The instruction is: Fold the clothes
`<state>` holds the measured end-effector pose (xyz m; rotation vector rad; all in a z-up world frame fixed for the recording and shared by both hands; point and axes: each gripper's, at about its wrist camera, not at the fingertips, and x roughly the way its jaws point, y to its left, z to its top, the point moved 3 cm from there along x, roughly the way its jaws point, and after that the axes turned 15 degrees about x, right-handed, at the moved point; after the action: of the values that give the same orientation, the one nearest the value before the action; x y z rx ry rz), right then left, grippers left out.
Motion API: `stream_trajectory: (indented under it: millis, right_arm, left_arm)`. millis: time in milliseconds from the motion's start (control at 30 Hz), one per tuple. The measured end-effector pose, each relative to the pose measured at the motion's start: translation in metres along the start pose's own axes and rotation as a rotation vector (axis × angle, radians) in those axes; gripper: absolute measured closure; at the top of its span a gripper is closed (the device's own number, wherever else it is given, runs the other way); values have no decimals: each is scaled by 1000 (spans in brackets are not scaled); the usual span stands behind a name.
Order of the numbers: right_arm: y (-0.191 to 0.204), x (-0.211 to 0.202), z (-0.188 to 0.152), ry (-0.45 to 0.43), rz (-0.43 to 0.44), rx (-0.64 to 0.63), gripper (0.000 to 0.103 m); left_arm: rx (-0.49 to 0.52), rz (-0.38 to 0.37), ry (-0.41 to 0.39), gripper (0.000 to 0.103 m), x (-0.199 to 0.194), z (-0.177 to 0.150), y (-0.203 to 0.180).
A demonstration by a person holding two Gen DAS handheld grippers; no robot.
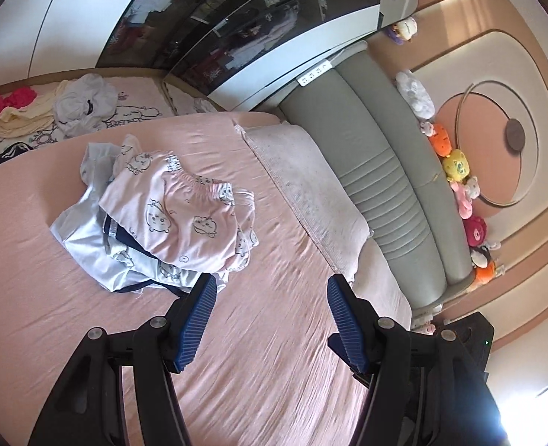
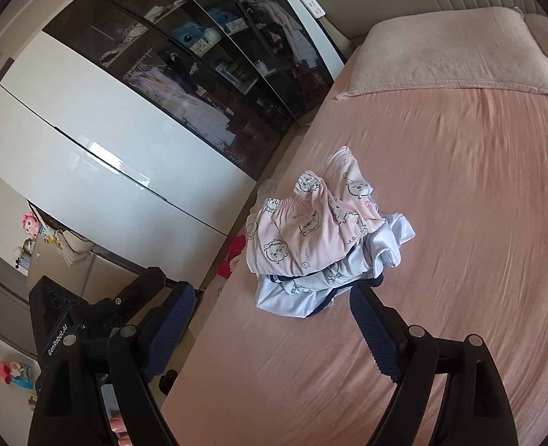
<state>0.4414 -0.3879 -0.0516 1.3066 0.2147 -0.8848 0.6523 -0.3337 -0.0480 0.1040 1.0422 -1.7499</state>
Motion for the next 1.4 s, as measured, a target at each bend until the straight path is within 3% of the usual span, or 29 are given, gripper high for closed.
stream_trajectory:
  millis: [167, 267, 367, 467, 600, 1000, 1300, 1400]
  right_arm:
    - [4, 0, -13, -67, -70, -67, 17]
    - [1, -1, -20, -130, -158, -129, 17]
    - [-5, 1, -27, -163, -228, -169, 17]
    - [-14, 7, -35, -129, -258, -184, 17]
    - [-24, 13, -47, -80, -266, -172, 17]
    - [-24, -6, -62, -164, -352, -216, 17]
    - [-13, -13, -77, -227, -483, -352, 17]
    - [-6, -11, -82, -234, -494, -389, 17]
  left_arm:
    - [113, 98, -16, 41, -8, -13, -3]
    - [174, 209, 17, 25, -6, -26, 5]
    - [217, 332, 32, 24, -5, -42, 16]
    - [223, 388, 49, 24, -6, -59, 24]
    - [304, 455, 95, 24, -5, -74, 15]
    - [497, 501, 126, 22, 2, -87, -29]
    - [597, 616, 151, 21, 3, -98, -45]
    - [599, 611, 155, 21, 2, -99, -44]
